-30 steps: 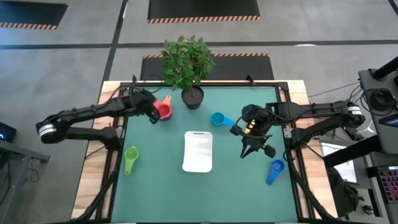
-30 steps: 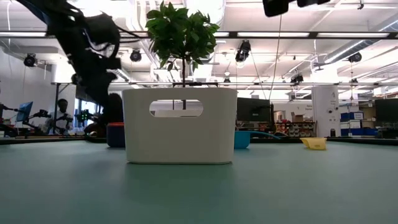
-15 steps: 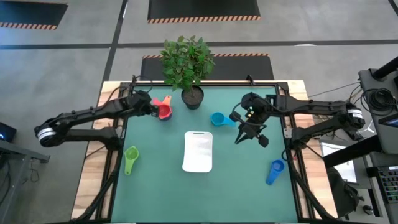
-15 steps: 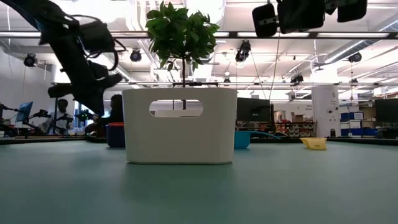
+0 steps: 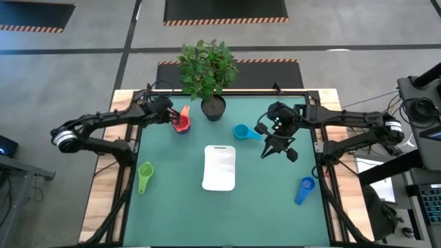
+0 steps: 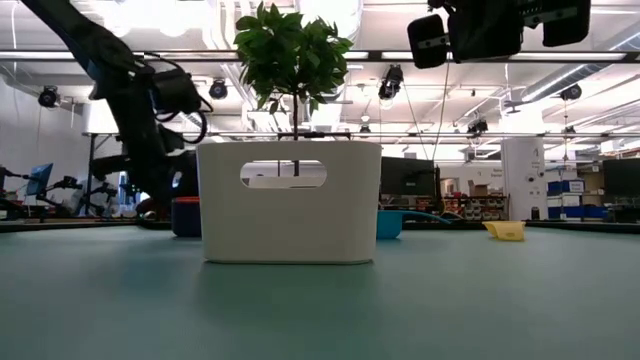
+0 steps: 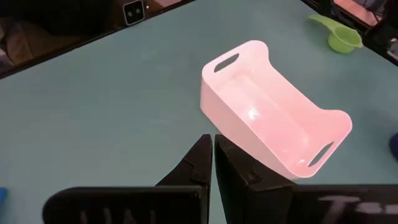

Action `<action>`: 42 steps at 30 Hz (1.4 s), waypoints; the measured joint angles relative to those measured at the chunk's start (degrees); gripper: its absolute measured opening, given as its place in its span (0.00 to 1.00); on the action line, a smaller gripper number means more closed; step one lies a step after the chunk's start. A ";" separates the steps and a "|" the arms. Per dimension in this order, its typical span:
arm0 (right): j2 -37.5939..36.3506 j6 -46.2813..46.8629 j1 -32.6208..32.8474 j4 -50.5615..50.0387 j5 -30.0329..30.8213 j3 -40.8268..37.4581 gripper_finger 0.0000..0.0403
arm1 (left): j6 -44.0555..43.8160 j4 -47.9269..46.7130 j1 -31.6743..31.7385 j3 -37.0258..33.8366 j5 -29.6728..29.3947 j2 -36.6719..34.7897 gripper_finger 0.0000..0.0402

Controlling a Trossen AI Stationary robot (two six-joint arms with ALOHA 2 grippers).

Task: Nest measuring cups in basket
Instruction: Stack the red measuring cup on top of the orange measuring cup

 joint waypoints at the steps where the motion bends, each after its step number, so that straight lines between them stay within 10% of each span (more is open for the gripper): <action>1: 0.00 -0.11 -0.04 0.00 -0.02 -0.02 0.02 | 0.03 1.21 0.00 0.03 0.29 0.71 0.00; 26: 0.07 0.51 -0.04 0.08 -0.19 -0.65 0.02 | 12.52 2.82 -1.24 7.43 1.80 1.72 0.00; 37: 0.07 3.49 -0.14 5.21 0.12 -0.67 0.02 | 29.23 2.10 -19.38 6.55 6.44 -4.77 0.00; 42: 0.11 5.02 -0.15 8.17 0.20 0.06 0.02 | 28.94 2.02 -24.20 3.60 -3.77 -3.11 0.00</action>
